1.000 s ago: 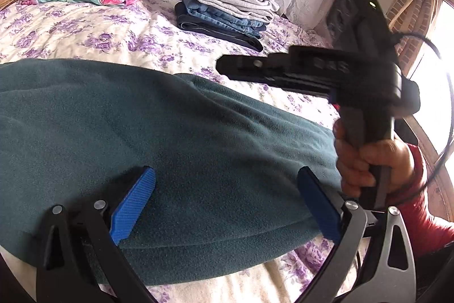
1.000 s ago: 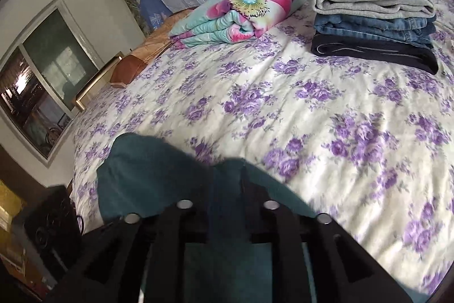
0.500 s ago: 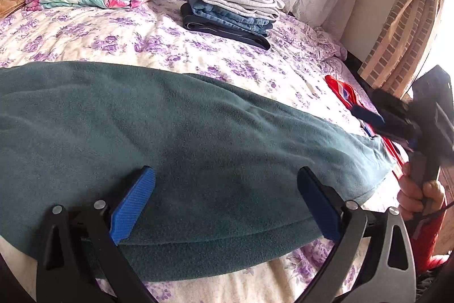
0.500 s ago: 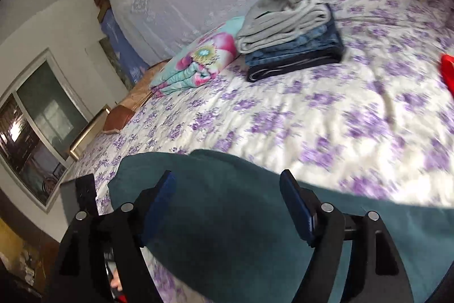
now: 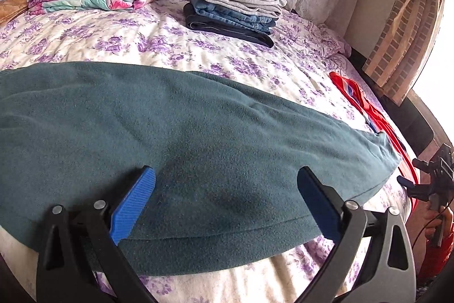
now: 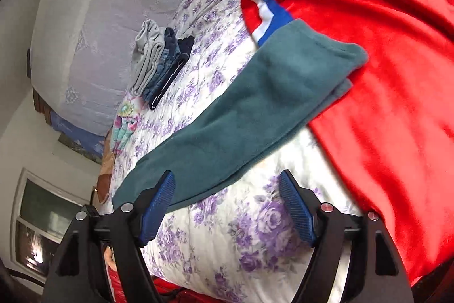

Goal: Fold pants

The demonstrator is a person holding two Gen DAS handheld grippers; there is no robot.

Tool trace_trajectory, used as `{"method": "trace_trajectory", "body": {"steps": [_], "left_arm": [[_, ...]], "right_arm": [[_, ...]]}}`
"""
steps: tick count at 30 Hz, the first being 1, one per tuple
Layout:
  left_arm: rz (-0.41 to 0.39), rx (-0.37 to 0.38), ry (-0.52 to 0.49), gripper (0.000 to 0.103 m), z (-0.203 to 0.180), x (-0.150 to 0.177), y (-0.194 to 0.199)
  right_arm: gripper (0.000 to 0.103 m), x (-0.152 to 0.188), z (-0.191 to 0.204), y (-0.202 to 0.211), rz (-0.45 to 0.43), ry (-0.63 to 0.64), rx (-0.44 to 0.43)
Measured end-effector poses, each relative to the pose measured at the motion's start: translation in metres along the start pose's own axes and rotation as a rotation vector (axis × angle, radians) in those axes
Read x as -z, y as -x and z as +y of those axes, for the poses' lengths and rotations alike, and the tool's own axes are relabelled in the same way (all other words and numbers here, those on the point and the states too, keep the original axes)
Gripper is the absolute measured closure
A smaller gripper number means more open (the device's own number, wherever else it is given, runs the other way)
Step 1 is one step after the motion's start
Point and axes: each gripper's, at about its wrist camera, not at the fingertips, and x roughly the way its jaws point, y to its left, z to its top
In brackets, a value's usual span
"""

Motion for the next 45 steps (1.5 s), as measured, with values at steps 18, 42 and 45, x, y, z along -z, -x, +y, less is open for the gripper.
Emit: {"method": "trace_trajectory", "body": {"steps": [18,42,45], "left_arm": [[-0.130,-0.064,-0.005,0.006,0.007,0.029,0.041],[-0.228,-0.110,0.288,0.005,0.091,0.053,0.115],[-0.196,-0.172,0.266,0.005,0.085,0.049,0.109]], "right_arm": [[0.099,-0.019,-0.016,-0.011,-0.282,-0.039,0.024],[0.034,0.099,0.267,-0.173,-0.001,0.919,0.078],[0.024,0.110,0.246,-0.223,0.105,1.038,0.321]]}}
